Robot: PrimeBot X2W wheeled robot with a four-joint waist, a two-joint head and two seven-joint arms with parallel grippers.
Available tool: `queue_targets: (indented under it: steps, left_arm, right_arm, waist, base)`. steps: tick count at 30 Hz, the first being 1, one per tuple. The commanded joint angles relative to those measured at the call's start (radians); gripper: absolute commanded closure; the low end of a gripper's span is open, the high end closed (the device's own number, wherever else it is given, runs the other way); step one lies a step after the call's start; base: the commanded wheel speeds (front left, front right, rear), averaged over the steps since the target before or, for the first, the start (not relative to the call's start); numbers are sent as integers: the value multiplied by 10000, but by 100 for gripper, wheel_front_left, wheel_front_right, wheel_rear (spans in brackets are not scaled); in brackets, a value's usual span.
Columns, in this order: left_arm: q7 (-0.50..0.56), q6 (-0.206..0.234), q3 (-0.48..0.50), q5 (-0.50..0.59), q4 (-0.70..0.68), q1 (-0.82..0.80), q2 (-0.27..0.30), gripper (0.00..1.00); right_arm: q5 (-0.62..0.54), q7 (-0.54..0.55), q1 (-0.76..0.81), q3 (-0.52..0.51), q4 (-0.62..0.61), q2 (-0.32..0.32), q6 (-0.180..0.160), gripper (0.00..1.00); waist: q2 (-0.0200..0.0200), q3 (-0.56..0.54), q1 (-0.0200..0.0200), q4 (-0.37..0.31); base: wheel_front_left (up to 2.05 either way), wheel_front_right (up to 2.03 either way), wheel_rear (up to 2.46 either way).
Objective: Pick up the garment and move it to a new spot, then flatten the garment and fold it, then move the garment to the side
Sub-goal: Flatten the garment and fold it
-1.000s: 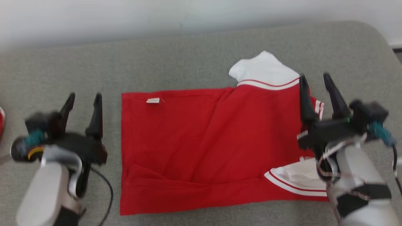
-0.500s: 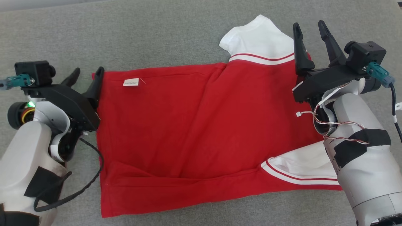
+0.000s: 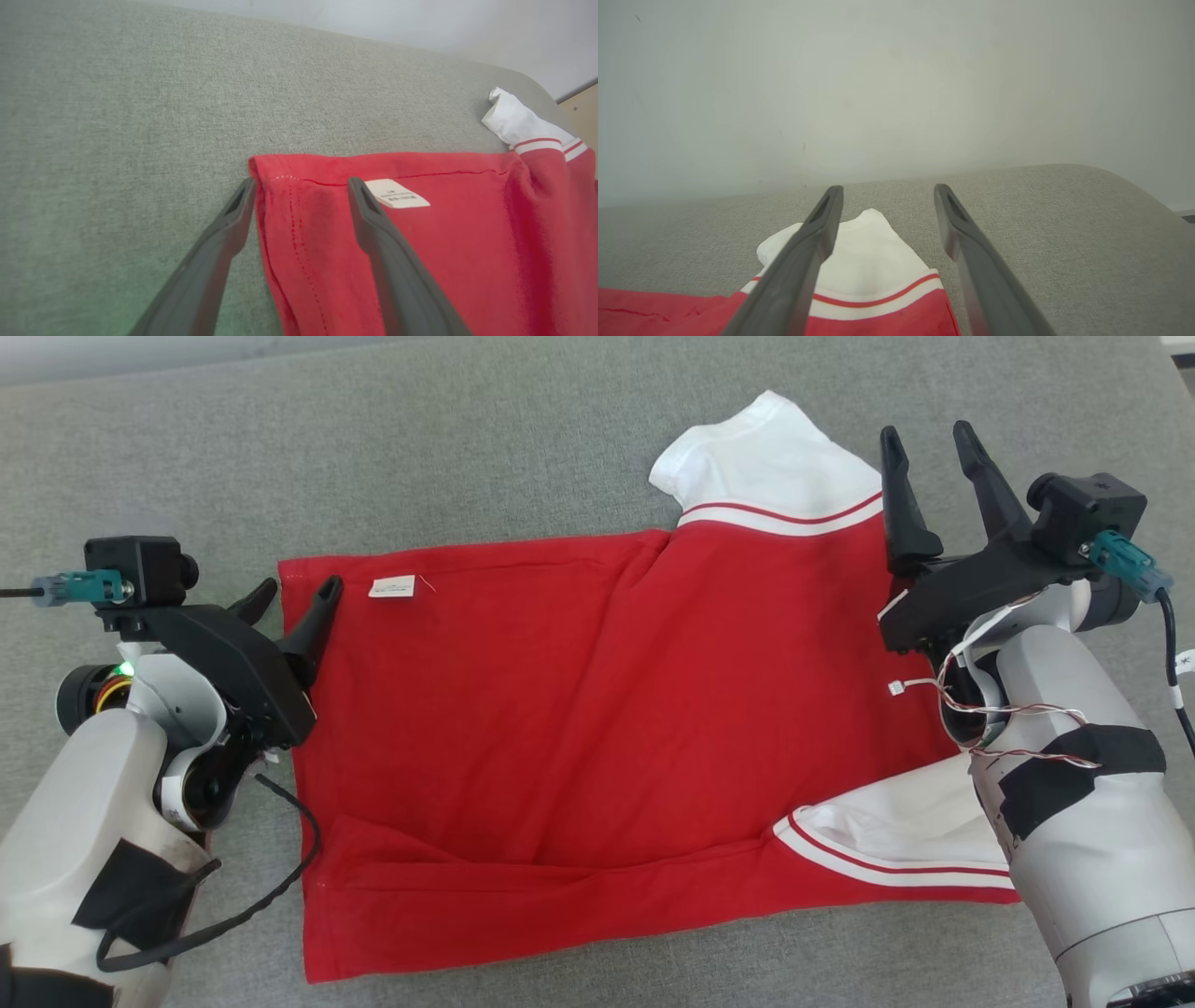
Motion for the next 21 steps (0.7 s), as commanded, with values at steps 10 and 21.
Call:
queue_targets:
  steps: [10, 21]
  left_arm:
    - [-147, -10, -314, -298, 669, -467, 23, 72]
    - [-1298, -8, -1165, -144, -366, -722, -158, 100]
  right_arm:
    - [-81, 0, -322, 129, 174, 100, -25, 0]
    - [-394, 182, -1435, 411, 1644, -193, -25, 0]
  waist:
    - [-2, 283, 1, -128]
    - [-2, 570, 1, 643]
  base:
    - [0, 0, 0]
    - [0, 0, 0]
